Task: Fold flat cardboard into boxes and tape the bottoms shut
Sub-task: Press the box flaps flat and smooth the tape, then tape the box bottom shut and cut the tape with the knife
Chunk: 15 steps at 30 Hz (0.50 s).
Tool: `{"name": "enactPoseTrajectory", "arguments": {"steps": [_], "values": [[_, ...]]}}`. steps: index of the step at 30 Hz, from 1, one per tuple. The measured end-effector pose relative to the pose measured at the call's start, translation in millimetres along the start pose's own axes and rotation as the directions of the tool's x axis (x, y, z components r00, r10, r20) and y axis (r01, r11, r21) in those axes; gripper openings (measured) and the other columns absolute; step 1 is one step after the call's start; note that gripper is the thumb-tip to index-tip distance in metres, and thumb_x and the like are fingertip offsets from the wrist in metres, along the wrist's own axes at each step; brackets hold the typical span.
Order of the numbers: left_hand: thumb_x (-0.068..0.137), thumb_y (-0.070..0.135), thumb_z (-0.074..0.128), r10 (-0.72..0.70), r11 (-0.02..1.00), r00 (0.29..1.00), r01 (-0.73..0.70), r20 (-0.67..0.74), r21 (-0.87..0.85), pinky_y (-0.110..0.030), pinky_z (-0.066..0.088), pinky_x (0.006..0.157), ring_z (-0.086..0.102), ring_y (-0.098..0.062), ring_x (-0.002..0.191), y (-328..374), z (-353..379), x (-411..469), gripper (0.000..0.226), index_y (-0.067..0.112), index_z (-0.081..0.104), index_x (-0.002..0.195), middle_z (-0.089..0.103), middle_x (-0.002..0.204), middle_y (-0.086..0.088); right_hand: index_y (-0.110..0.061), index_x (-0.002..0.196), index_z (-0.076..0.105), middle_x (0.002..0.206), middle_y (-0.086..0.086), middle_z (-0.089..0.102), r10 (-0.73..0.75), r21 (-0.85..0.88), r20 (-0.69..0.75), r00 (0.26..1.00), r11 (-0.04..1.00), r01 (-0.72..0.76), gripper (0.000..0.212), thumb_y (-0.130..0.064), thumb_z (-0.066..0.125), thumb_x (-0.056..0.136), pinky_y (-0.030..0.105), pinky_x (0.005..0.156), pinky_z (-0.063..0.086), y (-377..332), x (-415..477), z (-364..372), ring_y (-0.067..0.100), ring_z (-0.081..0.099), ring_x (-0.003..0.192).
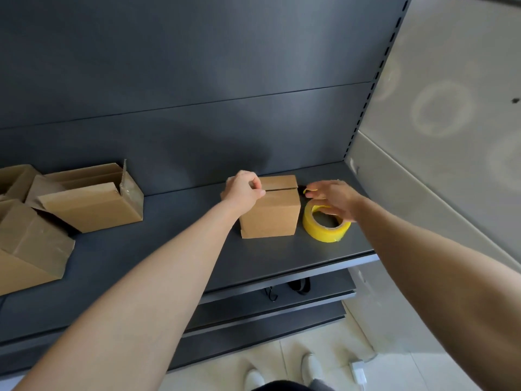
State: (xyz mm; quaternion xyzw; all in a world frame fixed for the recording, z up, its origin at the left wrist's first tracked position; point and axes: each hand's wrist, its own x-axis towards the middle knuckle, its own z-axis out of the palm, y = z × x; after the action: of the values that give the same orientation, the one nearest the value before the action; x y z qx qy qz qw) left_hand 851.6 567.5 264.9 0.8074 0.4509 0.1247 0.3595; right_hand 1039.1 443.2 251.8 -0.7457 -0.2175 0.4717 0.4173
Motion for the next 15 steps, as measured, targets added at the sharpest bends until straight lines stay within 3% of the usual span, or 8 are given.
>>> {"name": "enactPoseTrajectory", "arguments": {"steps": [2, 3, 5, 8, 12, 15], "values": [[0.088, 0.017, 0.063, -0.011, 1.0, 1.0, 0.011, 0.003, 0.025, -0.035, 0.036, 0.093, 0.038, -0.016, 0.116, 2.2, 0.3, 1.9, 0.015, 0.019, 0.054, 0.076, 0.051, 0.119, 0.01, -0.003, 0.125, 0.058, 0.131, 0.015, 0.058, 0.015, -0.431, -0.004, 1.0, 0.902, -0.015, 0.038, 0.002, 0.049, 0.089, 0.042, 0.103, 0.041, 6.2, -4.1, -11.8, 0.034, 0.05, 0.124], [0.088, 0.016, 0.063, -0.016, 0.999, 1.0, 0.016, 0.0, 0.045, -0.036, 0.037, 0.093, 0.038, -0.017, 0.115, 4.3, 0.2, 2.9, 0.015, 0.02, 0.052, 0.077, 0.05, 0.115, 0.011, -0.001, 0.128, 0.057, 0.134, 0.017, 0.055, 0.072, -0.634, 0.052, 0.996, 0.773, -0.023, 0.043, 0.004, 0.052, 0.085, 0.043, 0.106, 0.039, 7.9, -6.4, -13.2, 0.035, 0.048, 0.126], [0.087, 0.014, 0.063, -0.025, 0.997, 1.0, 0.025, 0.007, 0.068, -0.038, 0.038, 0.093, 0.038, -0.02, 0.114, 8.7, -0.2, 5.8, 0.016, 0.021, 0.052, 0.079, 0.048, 0.11, 0.01, -0.005, 0.133, 0.053, 0.137, 0.016, 0.051, 0.207, -0.849, 0.116, 0.971, 0.529, -0.011, 0.05, -0.003, 0.059, 0.083, 0.043, 0.106, 0.038, 12.5, -10.4, -11.2, 0.034, 0.046, 0.126], [0.087, 0.016, 0.065, -0.034, 0.994, 0.999, 0.032, 0.02, 0.104, -0.035, 0.036, 0.088, 0.039, -0.022, 0.111, 10.6, -2.3, 7.0, 0.019, 0.023, 0.052, 0.075, 0.047, 0.11, 0.009, -0.011, 0.141, 0.043, 0.139, 0.007, 0.049, 0.232, -0.941, 0.113, 0.966, 0.337, 0.029, 0.061, -0.02, 0.068, 0.086, 0.035, 0.103, 0.042, 22.8, -11.7, -2.6, 0.027, 0.046, 0.127], [0.09, 0.022, 0.064, -0.03, 0.996, 0.999, 0.028, 0.024, 0.09, -0.036, 0.036, 0.091, 0.04, -0.021, 0.113, 6.7, -2.3, 5.8, 0.008, 0.021, 0.06, 0.083, 0.047, 0.11, 0.011, -0.009, 0.141, 0.043, 0.135, 0.007, 0.052, 0.115, -0.961, 0.097, 0.989, 0.269, 0.063, 0.052, -0.025, 0.058, 0.094, 0.03, 0.1, 0.041, 28.2, -11.2, 1.4, 0.026, 0.049, 0.124], [0.089, 0.022, 0.064, -0.047, 0.996, 0.998, 0.045, 0.03, 0.082, -0.041, 0.038, 0.098, 0.042, -0.023, 0.117, 6.9, -3.0, 5.9, 0.013, 0.023, 0.06, 0.078, 0.046, 0.11, 0.011, -0.011, 0.141, 0.044, 0.137, 0.009, 0.051, 0.074, -0.947, 0.072, 0.995, 0.317, 0.045, 0.048, -0.027, 0.051, 0.097, 0.029, 0.097, 0.039, 7.7, -19.5, -13.9, 0.027, 0.048, 0.125]]}}
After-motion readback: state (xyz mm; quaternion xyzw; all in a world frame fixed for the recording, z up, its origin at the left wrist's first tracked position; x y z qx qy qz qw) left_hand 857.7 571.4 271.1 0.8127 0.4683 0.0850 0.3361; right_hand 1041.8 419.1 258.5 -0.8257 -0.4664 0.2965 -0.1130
